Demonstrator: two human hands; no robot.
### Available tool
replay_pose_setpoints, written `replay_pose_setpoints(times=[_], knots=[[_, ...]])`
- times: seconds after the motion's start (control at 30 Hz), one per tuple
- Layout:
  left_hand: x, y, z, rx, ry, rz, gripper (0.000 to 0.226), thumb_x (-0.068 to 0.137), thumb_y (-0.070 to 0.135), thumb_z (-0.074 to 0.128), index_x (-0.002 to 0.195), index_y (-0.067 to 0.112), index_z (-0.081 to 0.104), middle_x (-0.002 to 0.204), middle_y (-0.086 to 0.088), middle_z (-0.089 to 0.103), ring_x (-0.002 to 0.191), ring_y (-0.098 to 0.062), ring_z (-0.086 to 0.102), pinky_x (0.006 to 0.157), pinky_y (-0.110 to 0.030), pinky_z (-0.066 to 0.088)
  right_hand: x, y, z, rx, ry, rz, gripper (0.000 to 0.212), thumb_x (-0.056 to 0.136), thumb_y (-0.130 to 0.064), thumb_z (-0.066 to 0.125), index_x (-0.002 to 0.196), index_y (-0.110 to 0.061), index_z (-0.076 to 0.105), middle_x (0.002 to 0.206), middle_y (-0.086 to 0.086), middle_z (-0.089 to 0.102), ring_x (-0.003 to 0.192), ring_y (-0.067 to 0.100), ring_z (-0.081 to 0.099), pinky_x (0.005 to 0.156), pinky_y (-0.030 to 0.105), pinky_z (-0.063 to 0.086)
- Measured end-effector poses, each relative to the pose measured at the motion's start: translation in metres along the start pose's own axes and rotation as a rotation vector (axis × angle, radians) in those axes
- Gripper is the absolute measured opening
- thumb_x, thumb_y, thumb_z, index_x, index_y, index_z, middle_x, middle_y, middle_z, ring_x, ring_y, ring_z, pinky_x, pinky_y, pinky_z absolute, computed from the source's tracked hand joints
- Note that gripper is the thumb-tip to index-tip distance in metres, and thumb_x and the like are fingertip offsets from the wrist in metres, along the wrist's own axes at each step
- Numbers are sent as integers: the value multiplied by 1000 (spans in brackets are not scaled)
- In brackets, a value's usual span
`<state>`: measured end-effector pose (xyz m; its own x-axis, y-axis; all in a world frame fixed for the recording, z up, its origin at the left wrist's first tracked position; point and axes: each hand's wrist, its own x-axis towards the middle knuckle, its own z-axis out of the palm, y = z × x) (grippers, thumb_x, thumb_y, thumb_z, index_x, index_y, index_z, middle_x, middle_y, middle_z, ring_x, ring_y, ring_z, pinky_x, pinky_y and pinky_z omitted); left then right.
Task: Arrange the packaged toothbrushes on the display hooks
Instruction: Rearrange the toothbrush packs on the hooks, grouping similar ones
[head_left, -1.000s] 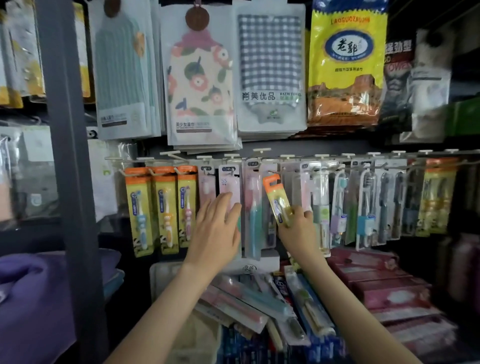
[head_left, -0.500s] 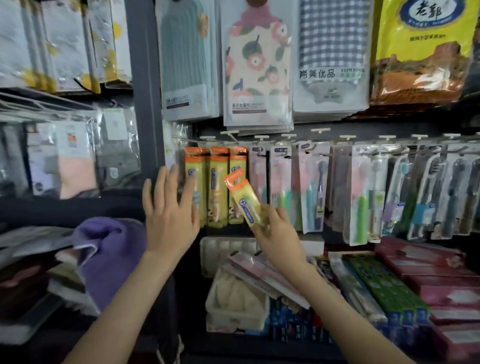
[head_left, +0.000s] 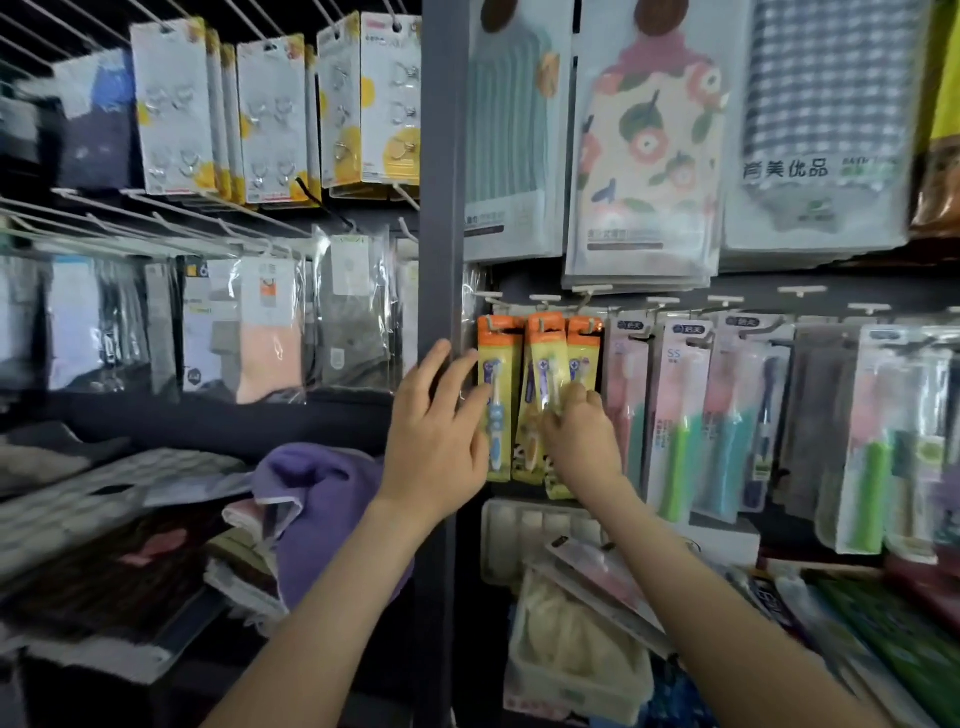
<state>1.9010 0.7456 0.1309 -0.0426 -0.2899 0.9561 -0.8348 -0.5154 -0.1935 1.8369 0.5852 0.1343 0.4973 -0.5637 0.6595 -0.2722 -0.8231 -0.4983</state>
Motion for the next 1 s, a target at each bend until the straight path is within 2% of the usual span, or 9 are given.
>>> replay_pose_setpoints(times=[0.13,0.23,0.33,0.43,0.53,0.63,0.77,0.83,1.0], knots=[[0,-3,1,-13,24,9,34,80,16,47,104,6,68,129,-13,56,132,-33,33,105,-47,36,-1,-8,13,47,-31,43,30,96,-21,47,119,-2,42,119,17,53,95,31,59,68,32,48],[-1,-2,1,28,32,14,32,79,15,49,103,6,68,128,-14,56,131,-33,33,102,-53,37,-9,-5,10,-35,-52,62,42,96,-28,47,129,-4,37,130,16,47,101,31,59,68,31,45],[-5,9,1,133,32,-39,34,78,18,49,106,8,65,135,-14,51,134,-31,30,111,-55,20,-22,6,-3,-98,-40,47,53,96,-39,45,136,-7,32,135,13,44,108,30,56,71,34,47],[-11,36,2,109,52,-77,33,77,19,52,107,11,63,138,-14,45,134,-31,30,111,-51,11,-33,26,-23,-119,16,2,45,97,-31,44,133,-7,36,130,12,47,112,29,53,83,39,50],[-11,72,6,-32,17,-29,31,78,17,54,108,13,62,133,-14,51,131,-30,35,108,-51,18,-45,54,-52,-142,70,14,37,97,-22,42,131,-8,37,124,10,49,106,28,52,72,36,45],[-7,110,14,-157,-74,-5,37,75,13,62,112,11,62,126,-15,55,124,-30,45,105,-49,23,-58,92,-86,-191,112,54,42,95,-12,41,136,-11,33,131,8,44,108,29,51,67,34,42],[-4,162,26,-232,-199,-19,45,70,13,72,114,9,62,120,-16,58,111,-34,56,100,-49,34,-75,141,-134,-232,177,78,40,97,-14,41,135,-6,33,129,11,45,99,28,51,63,31,40],[-1,194,30,-266,-240,-30,46,69,14,74,112,7,62,117,-16,60,107,-34,58,95,-49,44,-83,168,-162,-240,206,120,42,98,-16,41,137,-5,32,135,11,43,105,28,51,67,31,44],[14,281,43,-339,-300,-27,46,73,15,72,117,5,59,117,-17,58,104,-36,58,90,-47,47,-93,244,-232,-265,270,170,43,97,-17,43,137,-4,33,131,15,46,107,30,53,65,29,40]])
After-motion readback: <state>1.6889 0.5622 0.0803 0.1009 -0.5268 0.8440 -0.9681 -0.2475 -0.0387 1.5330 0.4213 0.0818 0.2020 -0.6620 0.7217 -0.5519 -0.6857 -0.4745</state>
